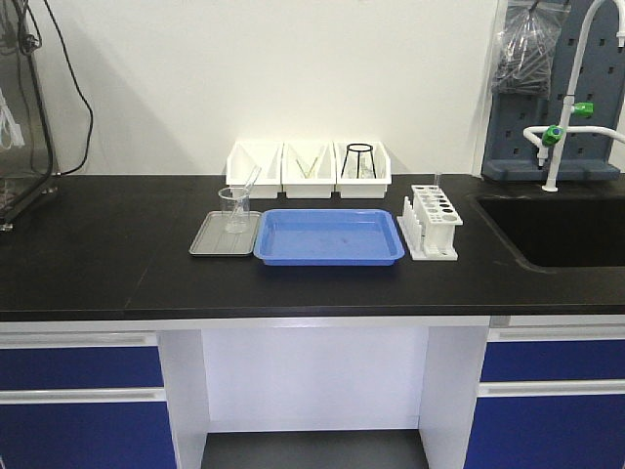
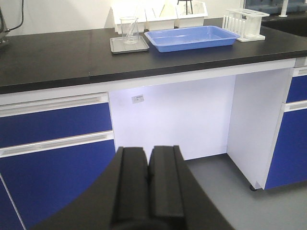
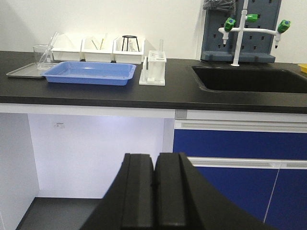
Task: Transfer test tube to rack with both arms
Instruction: 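Drive the base forward toward the bench with the test-tube rack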
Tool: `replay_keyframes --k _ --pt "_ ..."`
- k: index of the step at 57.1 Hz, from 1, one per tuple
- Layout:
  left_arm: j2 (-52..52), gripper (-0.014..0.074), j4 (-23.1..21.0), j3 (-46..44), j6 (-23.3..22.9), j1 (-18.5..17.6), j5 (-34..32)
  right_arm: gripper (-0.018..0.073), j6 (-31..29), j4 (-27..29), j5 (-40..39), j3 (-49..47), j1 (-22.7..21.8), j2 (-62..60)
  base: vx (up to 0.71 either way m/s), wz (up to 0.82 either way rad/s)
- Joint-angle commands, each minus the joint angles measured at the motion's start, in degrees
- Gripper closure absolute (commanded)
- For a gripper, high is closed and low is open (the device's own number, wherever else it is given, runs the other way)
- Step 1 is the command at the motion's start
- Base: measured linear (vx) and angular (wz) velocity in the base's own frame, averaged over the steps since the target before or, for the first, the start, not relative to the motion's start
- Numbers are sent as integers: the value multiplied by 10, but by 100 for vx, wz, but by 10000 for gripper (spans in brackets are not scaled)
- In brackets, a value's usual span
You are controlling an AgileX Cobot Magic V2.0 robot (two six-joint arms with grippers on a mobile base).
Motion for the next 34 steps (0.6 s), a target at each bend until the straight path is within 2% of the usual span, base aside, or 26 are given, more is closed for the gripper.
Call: replay_keyframes --k 1,34 --pt "-3 600 -5 -12 -1 0 -50 570 -4 -3 -47 9 0 -5 8 -1" --pt "-3 600 -5 -12 -1 0 -50 570 -4 -3 -47 9 0 -5 21 -1"
